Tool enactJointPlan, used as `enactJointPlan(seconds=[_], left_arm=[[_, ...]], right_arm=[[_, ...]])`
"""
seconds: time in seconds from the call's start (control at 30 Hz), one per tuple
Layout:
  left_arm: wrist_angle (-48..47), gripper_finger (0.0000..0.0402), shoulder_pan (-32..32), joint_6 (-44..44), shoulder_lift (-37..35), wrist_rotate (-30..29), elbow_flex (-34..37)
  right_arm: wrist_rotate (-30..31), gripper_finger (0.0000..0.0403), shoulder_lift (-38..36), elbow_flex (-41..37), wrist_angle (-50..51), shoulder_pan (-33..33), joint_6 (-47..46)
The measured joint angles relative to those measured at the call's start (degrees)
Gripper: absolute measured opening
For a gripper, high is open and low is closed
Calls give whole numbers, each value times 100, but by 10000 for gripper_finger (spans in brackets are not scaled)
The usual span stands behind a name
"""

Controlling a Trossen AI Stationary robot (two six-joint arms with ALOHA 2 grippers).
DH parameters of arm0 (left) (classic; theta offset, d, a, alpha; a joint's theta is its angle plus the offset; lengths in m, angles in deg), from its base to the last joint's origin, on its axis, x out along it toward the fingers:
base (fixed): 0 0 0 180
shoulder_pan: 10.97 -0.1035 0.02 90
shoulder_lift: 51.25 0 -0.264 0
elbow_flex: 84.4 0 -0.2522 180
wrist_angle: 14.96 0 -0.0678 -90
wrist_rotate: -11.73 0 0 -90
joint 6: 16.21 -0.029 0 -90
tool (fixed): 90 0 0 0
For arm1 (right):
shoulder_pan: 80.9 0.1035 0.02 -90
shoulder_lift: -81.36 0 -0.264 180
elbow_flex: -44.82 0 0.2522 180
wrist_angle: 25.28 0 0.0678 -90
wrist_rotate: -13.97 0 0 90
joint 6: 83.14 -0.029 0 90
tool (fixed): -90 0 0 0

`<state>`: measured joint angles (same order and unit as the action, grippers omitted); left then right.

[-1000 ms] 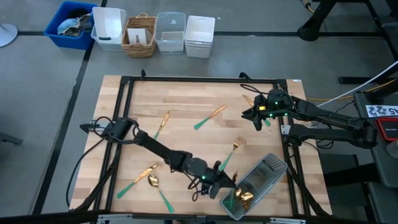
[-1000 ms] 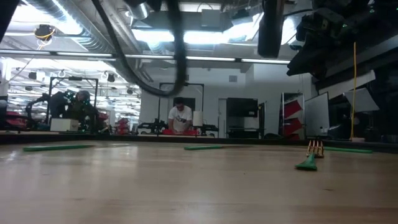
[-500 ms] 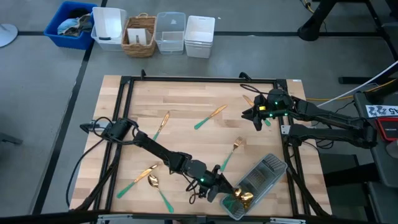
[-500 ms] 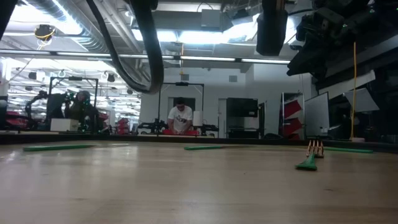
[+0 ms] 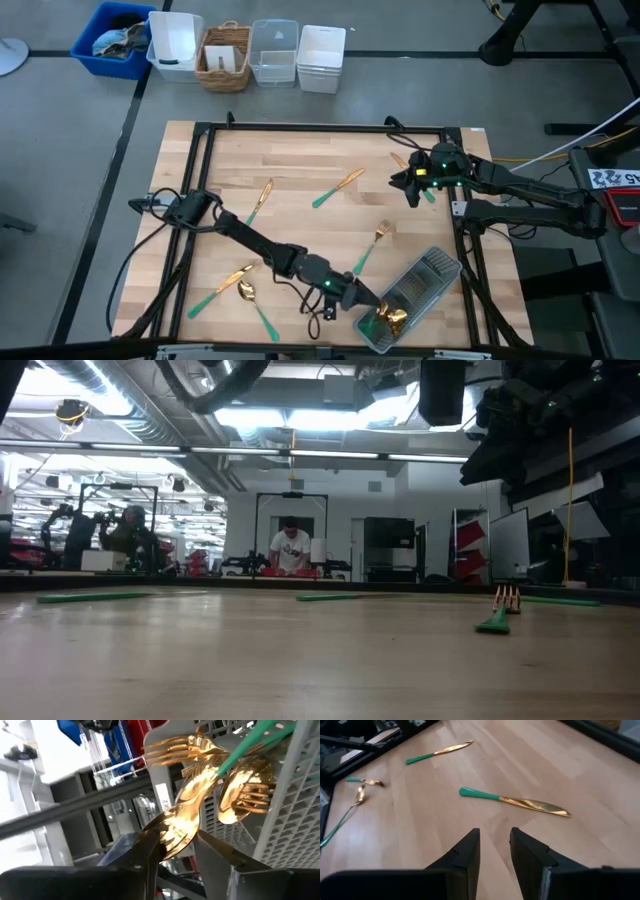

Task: Sort silverware
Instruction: Put the top spoon into the utensil organizer, then put the top right table knife into the utensil organizer

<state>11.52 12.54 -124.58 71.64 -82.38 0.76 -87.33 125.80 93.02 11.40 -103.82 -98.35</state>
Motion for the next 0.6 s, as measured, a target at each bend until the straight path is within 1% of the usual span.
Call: enactJointPlan(seconds=[0.2,0.37,0.5,0.6], left_arm=[[-333,110,15,-78,0,8,0],[-347,110,71,-321,0,26,2],[-998,108,169,-957,0,33,2],[-1427,109,187,-1225,0,-68,4]], right_arm=[[30,108,0,0,0,1,10],[25,108,0,0,0,1,10],[23,108,0,0,1,2,12],[21,108,0,0,2,2,10]])
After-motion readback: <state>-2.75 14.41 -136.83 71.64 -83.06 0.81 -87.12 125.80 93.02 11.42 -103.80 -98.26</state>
